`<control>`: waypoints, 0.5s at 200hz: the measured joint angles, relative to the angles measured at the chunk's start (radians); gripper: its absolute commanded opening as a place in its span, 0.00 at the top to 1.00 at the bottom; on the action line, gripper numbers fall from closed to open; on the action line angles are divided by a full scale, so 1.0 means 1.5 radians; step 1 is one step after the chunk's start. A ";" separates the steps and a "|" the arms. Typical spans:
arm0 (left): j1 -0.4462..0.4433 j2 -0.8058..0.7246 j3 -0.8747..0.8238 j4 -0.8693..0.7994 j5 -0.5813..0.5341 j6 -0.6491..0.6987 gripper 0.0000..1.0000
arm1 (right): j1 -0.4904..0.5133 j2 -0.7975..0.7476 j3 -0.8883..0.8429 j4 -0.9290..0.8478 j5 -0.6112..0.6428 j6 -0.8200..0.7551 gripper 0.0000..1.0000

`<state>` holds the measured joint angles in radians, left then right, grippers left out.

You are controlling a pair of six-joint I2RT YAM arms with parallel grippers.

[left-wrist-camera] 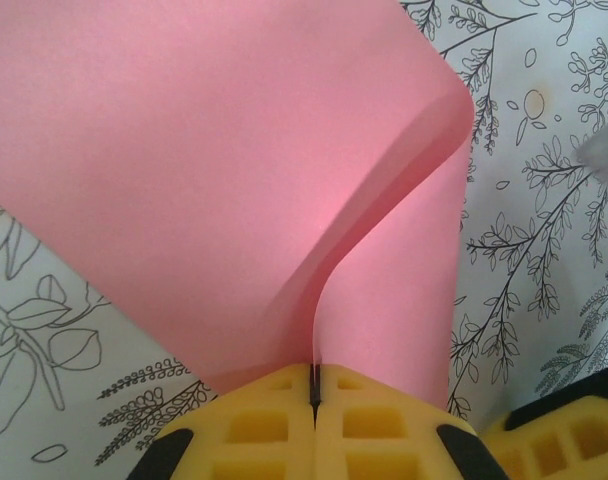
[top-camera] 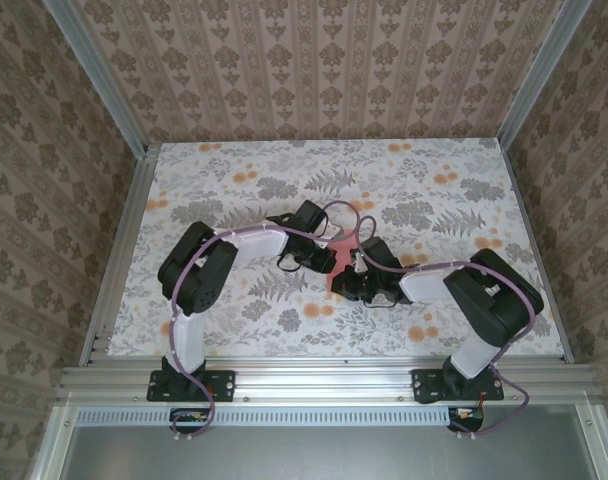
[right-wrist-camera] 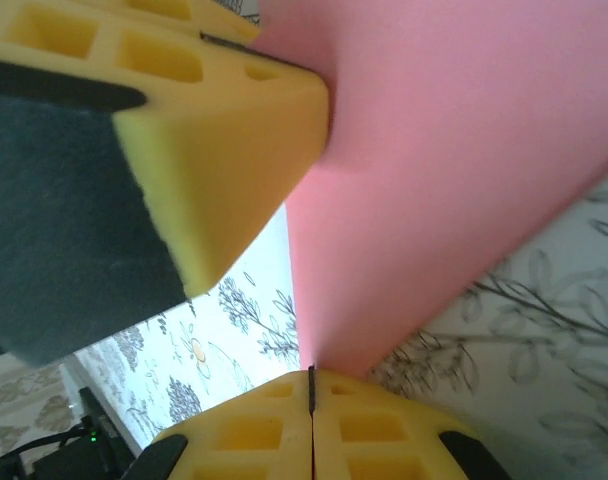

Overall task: Fold a paper plane with a square sheet of paper (pick it up from the middle)
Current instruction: Third fold the triangle at the center of the table.

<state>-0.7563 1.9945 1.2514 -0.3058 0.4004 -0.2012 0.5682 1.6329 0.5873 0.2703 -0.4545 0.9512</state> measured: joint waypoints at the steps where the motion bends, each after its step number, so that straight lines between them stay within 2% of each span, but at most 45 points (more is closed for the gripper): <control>1: 0.000 0.000 0.000 0.000 0.000 0.000 1.00 | 0.000 -0.002 0.000 -0.003 0.001 -0.001 0.93; 42: 0.000 0.000 0.001 -0.002 0.000 -0.001 1.00 | -0.077 -0.058 0.043 -0.098 0.024 -0.060 0.94; 66: 0.000 0.004 0.008 -0.006 -0.002 -0.001 1.00 | -0.112 -0.040 0.069 -0.111 0.023 -0.078 0.94; 100: 0.000 0.005 0.010 -0.006 -0.003 -0.001 1.00 | -0.117 0.008 0.095 -0.105 0.001 -0.079 0.94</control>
<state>-0.7567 2.0022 1.2671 -0.3149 0.3962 -0.2020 0.3927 1.6447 0.7303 0.1127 -0.4538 0.8322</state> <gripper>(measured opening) 0.051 0.059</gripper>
